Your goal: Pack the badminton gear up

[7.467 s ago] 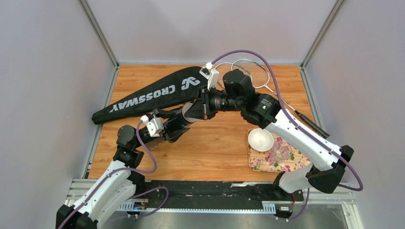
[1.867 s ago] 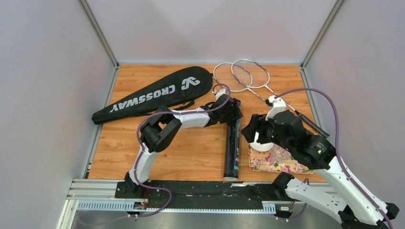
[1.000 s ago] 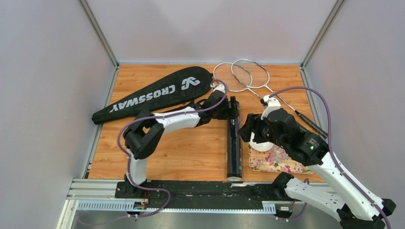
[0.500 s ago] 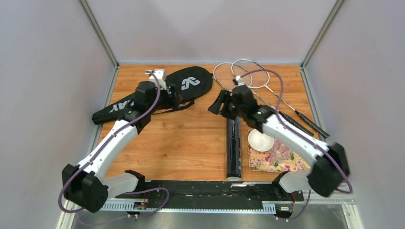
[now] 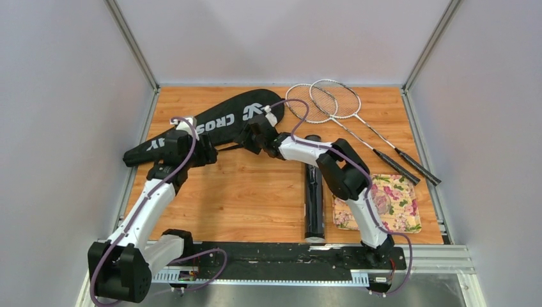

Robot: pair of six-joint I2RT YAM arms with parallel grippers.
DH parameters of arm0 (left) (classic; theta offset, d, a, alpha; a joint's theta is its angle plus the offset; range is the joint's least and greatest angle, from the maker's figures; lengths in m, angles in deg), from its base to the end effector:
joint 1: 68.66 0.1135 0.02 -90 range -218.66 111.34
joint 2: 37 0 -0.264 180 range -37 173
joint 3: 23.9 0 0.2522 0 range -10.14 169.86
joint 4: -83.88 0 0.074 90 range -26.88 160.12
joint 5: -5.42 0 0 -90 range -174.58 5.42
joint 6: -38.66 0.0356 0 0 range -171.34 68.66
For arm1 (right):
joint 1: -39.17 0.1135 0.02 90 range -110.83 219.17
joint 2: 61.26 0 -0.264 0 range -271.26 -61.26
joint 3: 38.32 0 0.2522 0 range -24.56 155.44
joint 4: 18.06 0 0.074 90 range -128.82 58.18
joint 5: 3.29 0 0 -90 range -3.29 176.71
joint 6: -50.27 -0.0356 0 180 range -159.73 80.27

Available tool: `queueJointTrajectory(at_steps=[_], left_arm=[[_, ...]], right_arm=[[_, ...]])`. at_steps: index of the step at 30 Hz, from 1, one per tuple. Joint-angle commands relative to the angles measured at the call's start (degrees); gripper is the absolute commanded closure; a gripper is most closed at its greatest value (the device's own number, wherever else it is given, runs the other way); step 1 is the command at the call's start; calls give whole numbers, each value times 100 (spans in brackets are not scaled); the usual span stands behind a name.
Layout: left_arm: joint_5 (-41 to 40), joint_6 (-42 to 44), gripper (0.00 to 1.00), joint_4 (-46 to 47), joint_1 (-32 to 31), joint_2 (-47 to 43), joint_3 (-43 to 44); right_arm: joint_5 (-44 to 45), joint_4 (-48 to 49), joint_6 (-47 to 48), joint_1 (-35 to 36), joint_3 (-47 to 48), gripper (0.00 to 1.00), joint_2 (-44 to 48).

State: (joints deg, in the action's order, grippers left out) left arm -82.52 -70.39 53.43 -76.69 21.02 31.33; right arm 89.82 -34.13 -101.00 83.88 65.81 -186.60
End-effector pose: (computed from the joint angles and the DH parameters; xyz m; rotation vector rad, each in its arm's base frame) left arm 0.2214 -0.0325 0.2651 -0.1871 2.1589 -0.3120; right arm 0.3531 0.3469 0.1713 0.3766 2.3640 0.9080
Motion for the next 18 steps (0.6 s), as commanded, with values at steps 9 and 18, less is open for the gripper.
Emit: queueJointTrajectory(at_steps=[9, 18], left_arm=[[461, 147, 25, 358, 12, 702, 221], [892, 24, 39, 772, 21, 605, -289]], right_arm=[[470, -357, 97, 29, 473, 41, -158], [409, -429, 169, -261, 506, 45, -429]])
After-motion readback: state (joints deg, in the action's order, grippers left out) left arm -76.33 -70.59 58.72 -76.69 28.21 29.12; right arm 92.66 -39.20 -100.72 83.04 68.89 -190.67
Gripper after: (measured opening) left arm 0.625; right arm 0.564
